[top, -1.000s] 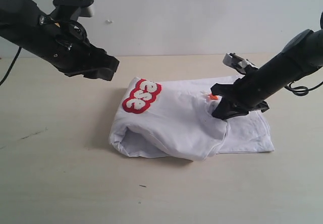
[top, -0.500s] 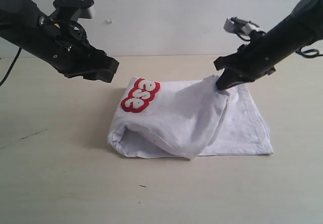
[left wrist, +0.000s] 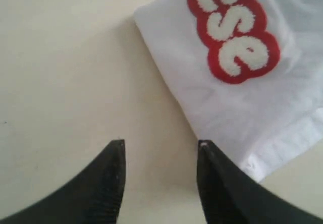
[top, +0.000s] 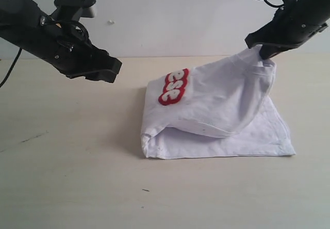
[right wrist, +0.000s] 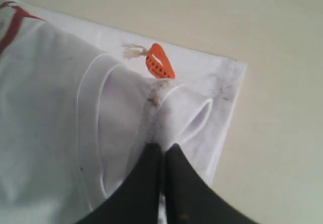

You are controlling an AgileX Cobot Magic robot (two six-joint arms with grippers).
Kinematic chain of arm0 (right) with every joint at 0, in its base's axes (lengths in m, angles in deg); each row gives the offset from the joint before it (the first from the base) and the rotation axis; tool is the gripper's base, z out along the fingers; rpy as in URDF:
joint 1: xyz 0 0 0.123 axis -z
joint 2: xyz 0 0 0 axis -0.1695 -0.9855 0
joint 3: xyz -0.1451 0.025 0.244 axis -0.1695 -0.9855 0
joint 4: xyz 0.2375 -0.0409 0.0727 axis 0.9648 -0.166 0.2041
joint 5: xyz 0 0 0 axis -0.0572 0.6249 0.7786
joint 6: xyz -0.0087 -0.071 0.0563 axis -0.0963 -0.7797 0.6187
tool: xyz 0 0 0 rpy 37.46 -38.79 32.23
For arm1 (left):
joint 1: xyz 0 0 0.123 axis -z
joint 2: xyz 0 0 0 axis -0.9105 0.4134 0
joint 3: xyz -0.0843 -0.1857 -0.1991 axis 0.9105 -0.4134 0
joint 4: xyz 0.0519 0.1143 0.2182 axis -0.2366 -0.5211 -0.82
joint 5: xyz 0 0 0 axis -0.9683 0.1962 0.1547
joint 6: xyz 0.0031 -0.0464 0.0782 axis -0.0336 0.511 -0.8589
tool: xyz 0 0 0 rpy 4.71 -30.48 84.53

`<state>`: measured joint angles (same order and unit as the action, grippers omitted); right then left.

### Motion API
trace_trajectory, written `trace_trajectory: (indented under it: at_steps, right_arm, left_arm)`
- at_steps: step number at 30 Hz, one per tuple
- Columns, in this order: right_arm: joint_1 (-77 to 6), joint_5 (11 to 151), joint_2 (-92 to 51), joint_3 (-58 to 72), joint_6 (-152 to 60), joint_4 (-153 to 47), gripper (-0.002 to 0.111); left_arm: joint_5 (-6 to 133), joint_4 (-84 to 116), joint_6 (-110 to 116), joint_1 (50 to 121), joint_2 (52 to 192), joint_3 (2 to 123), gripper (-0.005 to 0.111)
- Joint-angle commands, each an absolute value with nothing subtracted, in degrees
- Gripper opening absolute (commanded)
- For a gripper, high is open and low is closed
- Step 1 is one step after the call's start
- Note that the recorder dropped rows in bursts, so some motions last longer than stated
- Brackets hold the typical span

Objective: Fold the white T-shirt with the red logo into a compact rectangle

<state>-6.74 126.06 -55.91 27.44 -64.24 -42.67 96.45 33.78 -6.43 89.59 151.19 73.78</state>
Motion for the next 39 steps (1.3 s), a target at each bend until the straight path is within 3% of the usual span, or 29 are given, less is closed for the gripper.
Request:
trace_trajectory:
  at_steps: [1,5,12,14,19,27,39]
  right_arm:
    - [-6.8,124.9,-57.8,27.7,-55.0,-53.6,0.000]
    - [-6.8,124.9,-59.3,27.7,-53.7,-58.1,0.006]
    - [-6.8,125.0,-59.6,27.7,-40.3,-70.2,0.040]
    - [-6.8,124.6,-59.6,27.7,-39.8,-68.7,0.045]
    - [-7.1,124.2,-60.0,27.7,-45.7,-55.0,0.039]
    - [-12.8,130.2,-66.7,27.6,-60.1,-43.3,0.000]
    - [-23.4,130.2,-72.4,27.7,-61.7,-42.9,0.000]
  left_arm:
    - [95.9,33.9,-6.6,89.5,151.4,73.7,0.045]
    - [95.9,33.9,-6.6,89.5,151.4,73.7,0.045]
    - [96.0,34.1,-6.6,89.5,151.4,73.7,0.045]
    - [96.1,34.3,-6.6,89.5,151.4,73.7,0.045]
    - [96.1,34.3,-6.6,89.5,151.4,73.7,0.045]
    - [97.1,34.5,-6.6,89.5,151.4,73.7,0.045]
    - [96.7,34.5,-6.7,89.5,151.5,73.7,0.044]
